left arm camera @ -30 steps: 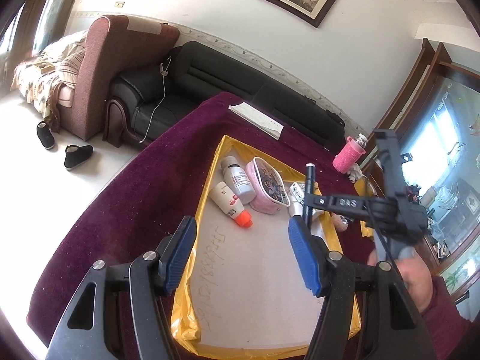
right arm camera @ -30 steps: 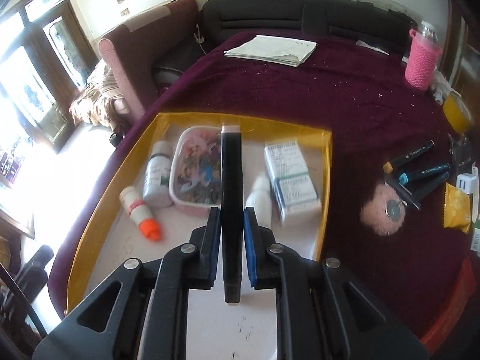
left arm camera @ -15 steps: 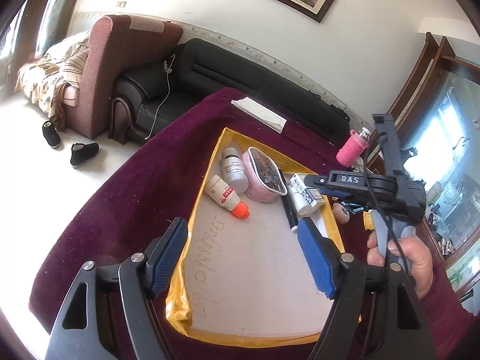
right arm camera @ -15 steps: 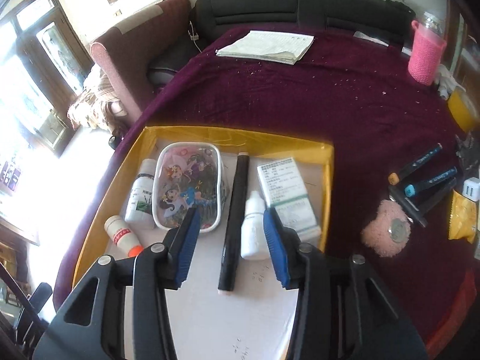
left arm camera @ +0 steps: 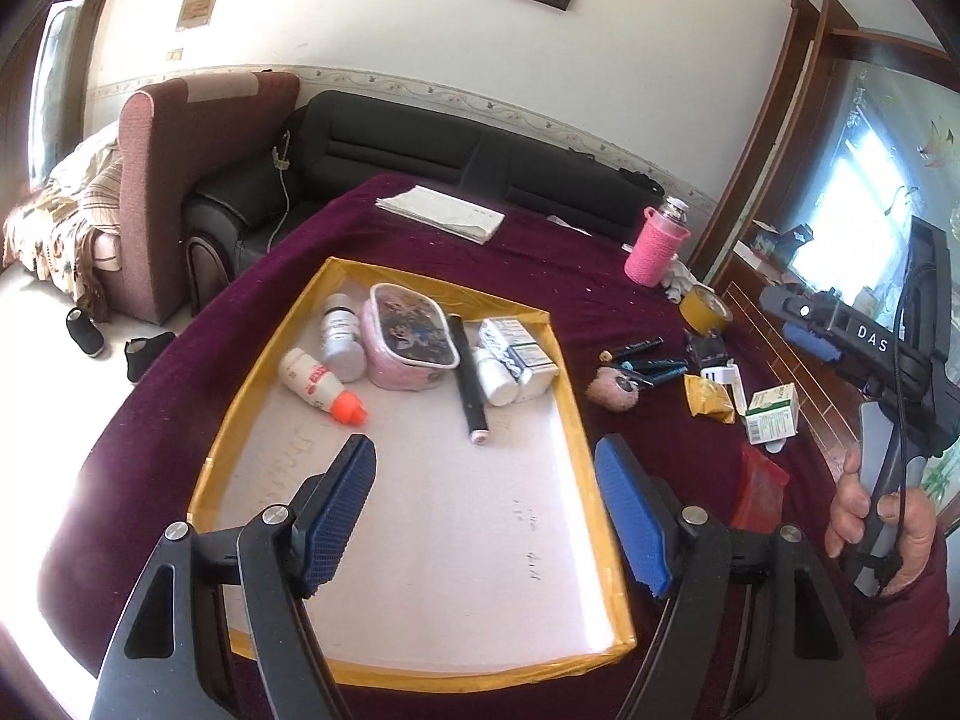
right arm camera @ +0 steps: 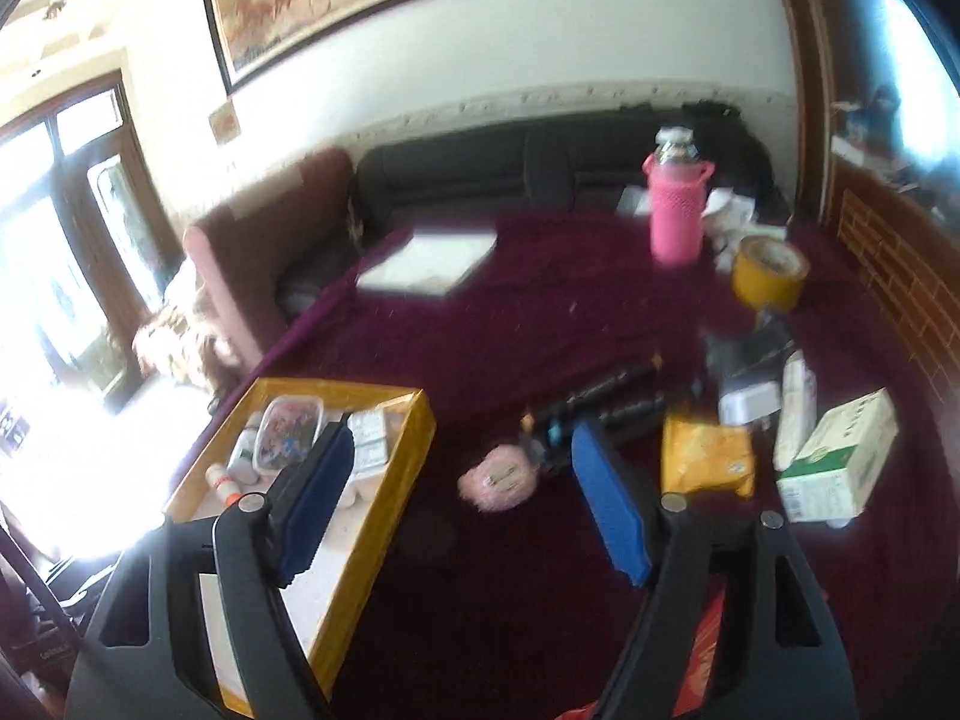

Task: Organize objects
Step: 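Lower the black marker into the tray, open the right gripper and withdraw, then grasp the pink fuzzy badge with the left gripper while the right gripper grasps a black marker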

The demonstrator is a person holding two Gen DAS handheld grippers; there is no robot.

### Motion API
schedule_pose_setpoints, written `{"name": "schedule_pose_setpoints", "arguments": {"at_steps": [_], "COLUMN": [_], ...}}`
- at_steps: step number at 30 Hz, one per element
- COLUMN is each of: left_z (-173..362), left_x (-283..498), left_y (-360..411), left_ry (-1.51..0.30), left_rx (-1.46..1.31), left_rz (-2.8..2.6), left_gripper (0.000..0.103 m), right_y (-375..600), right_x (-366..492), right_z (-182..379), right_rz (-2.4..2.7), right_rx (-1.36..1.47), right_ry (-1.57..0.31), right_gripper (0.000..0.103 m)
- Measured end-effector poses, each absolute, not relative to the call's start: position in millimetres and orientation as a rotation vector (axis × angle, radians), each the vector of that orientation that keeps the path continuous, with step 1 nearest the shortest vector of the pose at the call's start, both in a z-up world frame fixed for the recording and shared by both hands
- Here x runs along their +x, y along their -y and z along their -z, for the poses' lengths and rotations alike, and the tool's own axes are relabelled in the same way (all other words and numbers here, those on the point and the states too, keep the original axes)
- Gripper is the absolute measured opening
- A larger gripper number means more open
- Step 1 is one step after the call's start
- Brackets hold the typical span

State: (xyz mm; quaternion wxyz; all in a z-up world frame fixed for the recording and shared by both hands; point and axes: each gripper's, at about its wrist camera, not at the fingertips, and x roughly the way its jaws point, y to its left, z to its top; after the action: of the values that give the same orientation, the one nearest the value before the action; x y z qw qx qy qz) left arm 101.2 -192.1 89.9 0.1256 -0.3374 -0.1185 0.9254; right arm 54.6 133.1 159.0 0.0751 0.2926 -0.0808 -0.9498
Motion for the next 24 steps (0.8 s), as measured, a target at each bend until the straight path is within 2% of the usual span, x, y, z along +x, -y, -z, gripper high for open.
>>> {"name": "schedule_pose_setpoints", "arguments": {"at_steps": [1, 3, 7, 12, 17, 21, 24], "left_z": [-91.2, -93.7, -101.7, -120.9, -136.8, -114.8, -89.8], "left_x": [100.7, 99.5, 95.8, 82.0, 45.4, 6.3, -21.8], "left_y": [183.4, 163.3, 128.8, 89.8, 55.8, 25.7, -3.0], "left_ry": [0.337, 0.309, 0.225, 0.154, 0.132, 0.119, 0.013], "left_rx": [-0.991, -1.004, -1.021, -1.02, -1.037, -1.167, -1.234], "left_rz": [-2.682, -2.665, -2.654, -2.644, -2.615, -2.533, -2.501], "left_gripper": [0.07, 0.07, 0.07, 0.07, 0.07, 0.07, 0.07], "right_y": [-144.8, -171.7, -229.8, -283.6, -328.4, -347.5, -354.9], "right_x": [62.1, 65.0, 41.8, 37.0, 37.7, 46.6, 48.5], "right_z": [-161.2, -157.3, -133.3, -116.5, -109.9, -104.2, -102.3], "right_rz": [2.877, 2.885, 2.854, 3.042, 3.108, 3.124, 3.159], "right_rx": [0.793, 0.735, 0.954, 0.925, 0.783, 0.736, 0.735], "right_ry": [0.257, 0.364, 0.58, 0.591, 0.706, 0.755, 0.757], "right_gripper": [0.083, 0.085, 0.084, 0.084, 0.084, 0.084, 0.084]}}
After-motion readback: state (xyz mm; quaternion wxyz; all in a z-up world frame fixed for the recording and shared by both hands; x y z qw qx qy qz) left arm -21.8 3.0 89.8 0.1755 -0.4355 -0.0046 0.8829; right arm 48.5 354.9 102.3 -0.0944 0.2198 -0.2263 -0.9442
